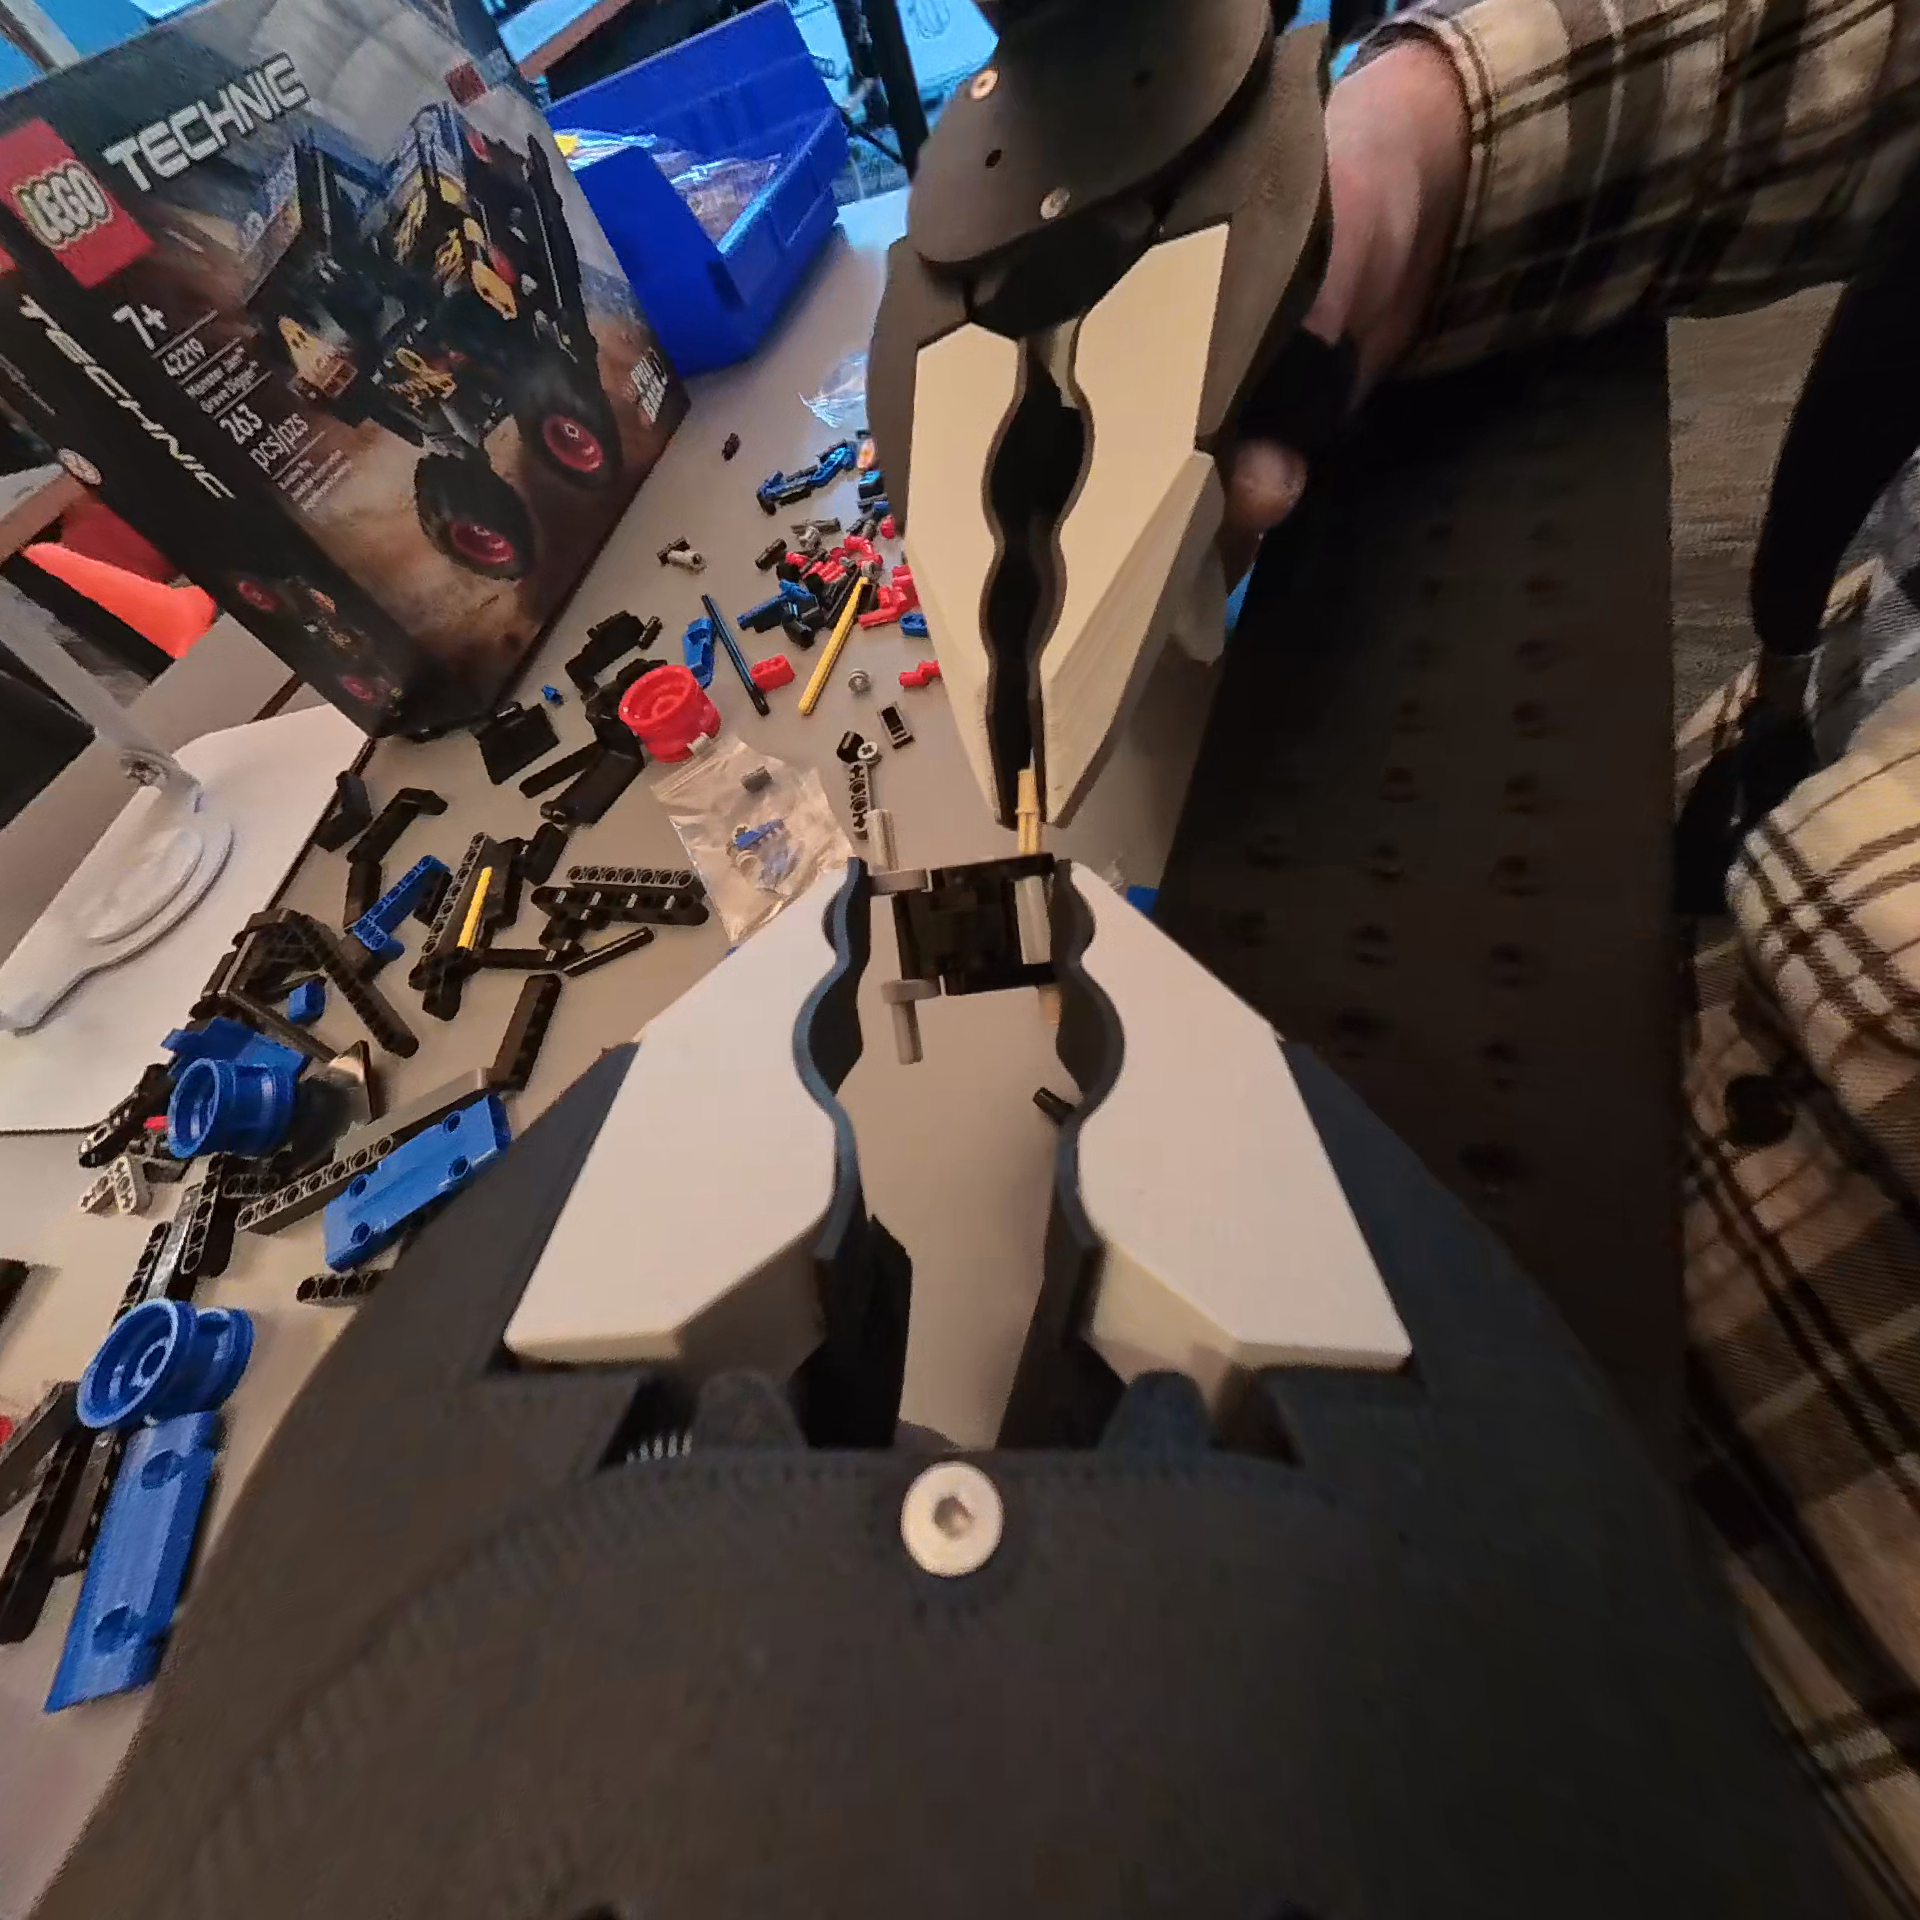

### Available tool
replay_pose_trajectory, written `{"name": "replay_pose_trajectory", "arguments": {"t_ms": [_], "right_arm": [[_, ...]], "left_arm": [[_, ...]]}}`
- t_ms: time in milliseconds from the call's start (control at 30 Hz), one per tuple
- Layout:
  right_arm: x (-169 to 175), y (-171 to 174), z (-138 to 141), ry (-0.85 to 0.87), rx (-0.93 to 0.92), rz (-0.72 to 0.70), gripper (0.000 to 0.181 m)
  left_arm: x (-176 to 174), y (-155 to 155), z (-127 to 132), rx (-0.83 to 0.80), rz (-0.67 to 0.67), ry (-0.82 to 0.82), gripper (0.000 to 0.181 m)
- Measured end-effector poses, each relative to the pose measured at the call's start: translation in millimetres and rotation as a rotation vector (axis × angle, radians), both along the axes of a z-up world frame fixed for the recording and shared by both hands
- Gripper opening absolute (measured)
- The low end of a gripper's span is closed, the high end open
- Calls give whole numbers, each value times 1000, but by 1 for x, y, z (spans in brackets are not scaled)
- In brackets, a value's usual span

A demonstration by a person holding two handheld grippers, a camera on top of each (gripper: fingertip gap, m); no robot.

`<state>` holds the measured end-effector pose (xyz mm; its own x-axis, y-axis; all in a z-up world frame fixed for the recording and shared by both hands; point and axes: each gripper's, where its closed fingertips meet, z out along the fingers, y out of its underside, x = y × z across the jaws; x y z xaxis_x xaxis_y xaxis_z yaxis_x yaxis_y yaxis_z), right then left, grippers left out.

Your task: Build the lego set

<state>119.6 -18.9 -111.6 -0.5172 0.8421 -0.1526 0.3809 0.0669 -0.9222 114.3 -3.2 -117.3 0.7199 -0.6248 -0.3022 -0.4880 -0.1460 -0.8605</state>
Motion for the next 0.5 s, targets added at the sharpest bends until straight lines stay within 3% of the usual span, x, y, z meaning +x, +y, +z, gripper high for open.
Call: {"name": "replay_pose_trajectory", "arguments": {"t_ms": [500], "right_arm": [[4,-4,-9,-2,278,135,3]], "left_arm": [[3,-3,-7,16,-19,74,33]]}}
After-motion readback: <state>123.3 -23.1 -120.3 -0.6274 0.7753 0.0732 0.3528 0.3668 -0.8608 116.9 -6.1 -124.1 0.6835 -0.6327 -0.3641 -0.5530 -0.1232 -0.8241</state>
